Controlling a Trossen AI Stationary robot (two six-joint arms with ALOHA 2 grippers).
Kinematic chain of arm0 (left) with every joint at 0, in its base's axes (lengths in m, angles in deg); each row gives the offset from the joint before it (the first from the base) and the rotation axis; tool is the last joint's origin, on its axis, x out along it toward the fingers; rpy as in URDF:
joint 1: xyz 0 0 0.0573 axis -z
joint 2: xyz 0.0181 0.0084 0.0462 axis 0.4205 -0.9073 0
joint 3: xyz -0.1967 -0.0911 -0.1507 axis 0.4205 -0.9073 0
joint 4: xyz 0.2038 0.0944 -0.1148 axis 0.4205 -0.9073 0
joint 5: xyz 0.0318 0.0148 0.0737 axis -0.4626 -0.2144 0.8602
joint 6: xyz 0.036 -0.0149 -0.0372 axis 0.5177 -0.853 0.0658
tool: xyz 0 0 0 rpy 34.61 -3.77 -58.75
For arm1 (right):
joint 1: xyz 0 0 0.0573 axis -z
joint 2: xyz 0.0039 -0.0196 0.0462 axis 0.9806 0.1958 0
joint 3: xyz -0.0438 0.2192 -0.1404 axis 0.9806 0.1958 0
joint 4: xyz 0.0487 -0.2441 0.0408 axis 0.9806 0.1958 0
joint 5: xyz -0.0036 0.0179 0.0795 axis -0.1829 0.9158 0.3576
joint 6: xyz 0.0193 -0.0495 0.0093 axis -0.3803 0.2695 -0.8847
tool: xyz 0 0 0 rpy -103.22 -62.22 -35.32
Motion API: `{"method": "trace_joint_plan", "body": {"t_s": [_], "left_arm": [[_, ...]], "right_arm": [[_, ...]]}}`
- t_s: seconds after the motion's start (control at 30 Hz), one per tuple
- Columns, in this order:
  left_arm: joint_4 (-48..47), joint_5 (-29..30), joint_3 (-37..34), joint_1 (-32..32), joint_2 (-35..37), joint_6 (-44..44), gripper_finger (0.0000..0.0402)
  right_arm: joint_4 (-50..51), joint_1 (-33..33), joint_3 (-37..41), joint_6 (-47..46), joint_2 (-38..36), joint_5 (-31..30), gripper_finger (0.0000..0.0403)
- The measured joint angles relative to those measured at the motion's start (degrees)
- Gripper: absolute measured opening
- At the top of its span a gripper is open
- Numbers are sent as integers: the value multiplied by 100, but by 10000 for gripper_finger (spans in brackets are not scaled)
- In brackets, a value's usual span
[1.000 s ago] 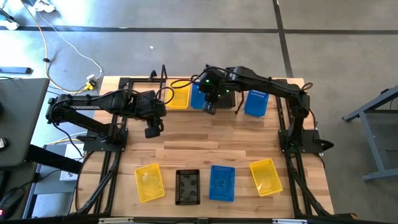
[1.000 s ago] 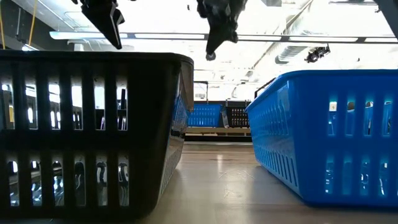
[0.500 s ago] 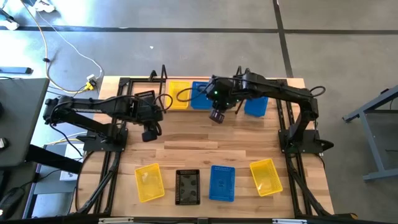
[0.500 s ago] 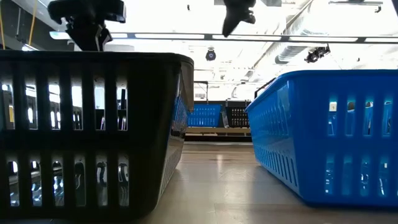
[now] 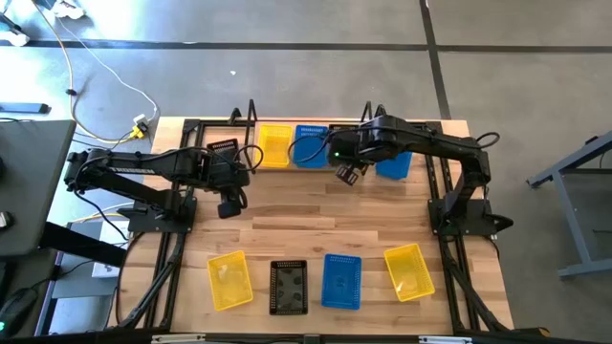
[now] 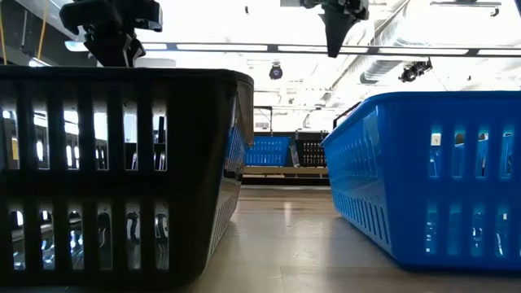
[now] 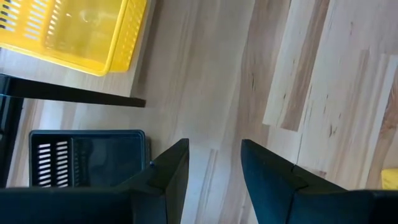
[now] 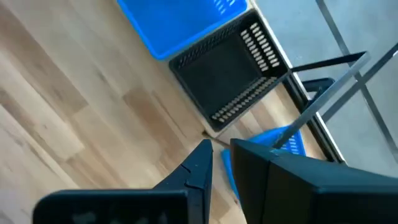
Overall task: Stack baskets on shelf by color
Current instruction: Stack the top blue basket on top of the blue basket on the shelf
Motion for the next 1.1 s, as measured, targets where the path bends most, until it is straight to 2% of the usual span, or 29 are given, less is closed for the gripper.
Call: {"method": "trace_joint_plan", "body": {"t_s": [0.2, 0.4, 0.57, 0.73, 0.97, 1.1], "left_arm": [[-2, 17, 0, 0, 0, 35, 135], [-3, 59, 2, 0, -2, 36, 135], [0, 81, 2, 0, -2, 35, 135], [2, 81, 2, 0, -2, 30, 135], [5, 81, 4, 0, -2, -64, 135], [7, 81, 4, 0, -2, -70, 135]], "right_arm": [[-107, 277, 172, 64, -182, -237, 44], [-145, 702, 1386, -320, -881, -255, 44], [-838, 1165, 2478, -762, -1725, 10, 44], [-1349, 1733, 3174, -1315, -2361, 220, 44], [-1448, 2737, 3700, -2247, -2767, 421, 44], [-1548, 3336, 3888, -2467, -2747, 807, 44]]}}
